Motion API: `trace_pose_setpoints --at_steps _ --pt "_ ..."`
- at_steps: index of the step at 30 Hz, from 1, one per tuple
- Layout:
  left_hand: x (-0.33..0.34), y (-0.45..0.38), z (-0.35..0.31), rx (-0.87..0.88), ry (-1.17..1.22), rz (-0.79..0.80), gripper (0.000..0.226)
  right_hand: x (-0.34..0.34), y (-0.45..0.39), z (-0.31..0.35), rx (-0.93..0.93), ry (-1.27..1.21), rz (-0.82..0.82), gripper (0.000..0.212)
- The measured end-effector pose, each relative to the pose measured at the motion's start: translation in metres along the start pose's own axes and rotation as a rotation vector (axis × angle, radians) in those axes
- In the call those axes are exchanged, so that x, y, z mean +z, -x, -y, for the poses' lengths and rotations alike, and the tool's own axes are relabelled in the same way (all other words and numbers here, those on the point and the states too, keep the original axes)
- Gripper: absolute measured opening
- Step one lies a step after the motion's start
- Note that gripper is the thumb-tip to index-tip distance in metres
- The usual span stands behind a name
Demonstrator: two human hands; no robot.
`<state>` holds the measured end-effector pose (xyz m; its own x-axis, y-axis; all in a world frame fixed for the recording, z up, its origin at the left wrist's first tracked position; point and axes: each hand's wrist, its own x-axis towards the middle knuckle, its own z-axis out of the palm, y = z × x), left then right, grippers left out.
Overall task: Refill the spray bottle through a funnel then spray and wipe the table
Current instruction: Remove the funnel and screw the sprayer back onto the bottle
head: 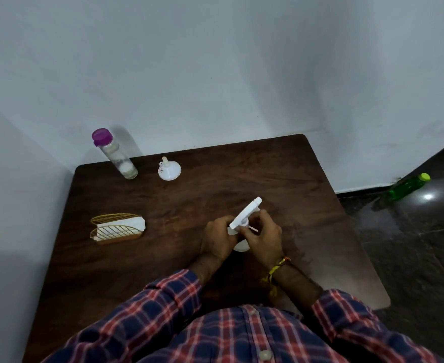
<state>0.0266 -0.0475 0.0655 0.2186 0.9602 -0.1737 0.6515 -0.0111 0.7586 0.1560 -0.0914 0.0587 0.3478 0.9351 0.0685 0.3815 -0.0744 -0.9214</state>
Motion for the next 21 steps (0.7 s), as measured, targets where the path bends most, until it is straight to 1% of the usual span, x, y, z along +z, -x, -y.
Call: trace_pose_setpoints --at_steps 2,3,5,7,9,10,13,14,16,19,21 --pt "0.001 0.0 0.0 -0.014 -0.013 -0.01 0.024 0.003 0.001 0.001 0.026 -0.022 0.002 0.029" --pt "0.002 0.0 -0.001 -0.032 -0.018 -0.021 0.023 0.005 0.003 0.0 0.01 -0.038 0.039 0.029" --pt "0.004 0.001 -0.004 -0.06 -0.045 -0.037 0.027 0.007 0.006 -0.004 -0.038 -0.049 0.083 0.023" --pt "0.005 0.004 -0.007 -0.05 -0.08 -0.054 0.029 0.006 0.004 -0.004 -0.02 -0.053 0.051 0.017" --pt "0.004 0.006 -0.008 -0.028 -0.112 -0.075 0.028 0.005 0.001 -0.004 0.026 -0.062 0.01 0.025" --pt "0.004 0.006 -0.007 -0.022 -0.121 -0.084 0.028 0.005 0.001 -0.004 0.026 -0.061 0.018 0.028" --pt "0.007 0.004 -0.002 0.001 -0.094 -0.076 0.04 0.005 0.005 -0.006 -0.045 -0.043 0.092 0.022" --pt "0.007 0.003 0.002 0.018 -0.06 -0.048 0.043 0.003 0.004 -0.007 -0.054 -0.042 0.109 0.02" --pt "0.006 -0.001 0.011 0.078 -0.029 0.059 0.05 -0.002 -0.002 -0.01 -0.048 -0.054 0.179 0.021" --pt "0.002 -0.007 0.024 0.089 -0.042 0.248 0.068 -0.014 -0.017 -0.015 -0.034 -0.141 0.393 0.021" --pt "0.003 -0.007 0.028 0.103 -0.019 0.3 0.071 -0.019 -0.023 -0.015 -0.059 -0.15 0.465 0.02"
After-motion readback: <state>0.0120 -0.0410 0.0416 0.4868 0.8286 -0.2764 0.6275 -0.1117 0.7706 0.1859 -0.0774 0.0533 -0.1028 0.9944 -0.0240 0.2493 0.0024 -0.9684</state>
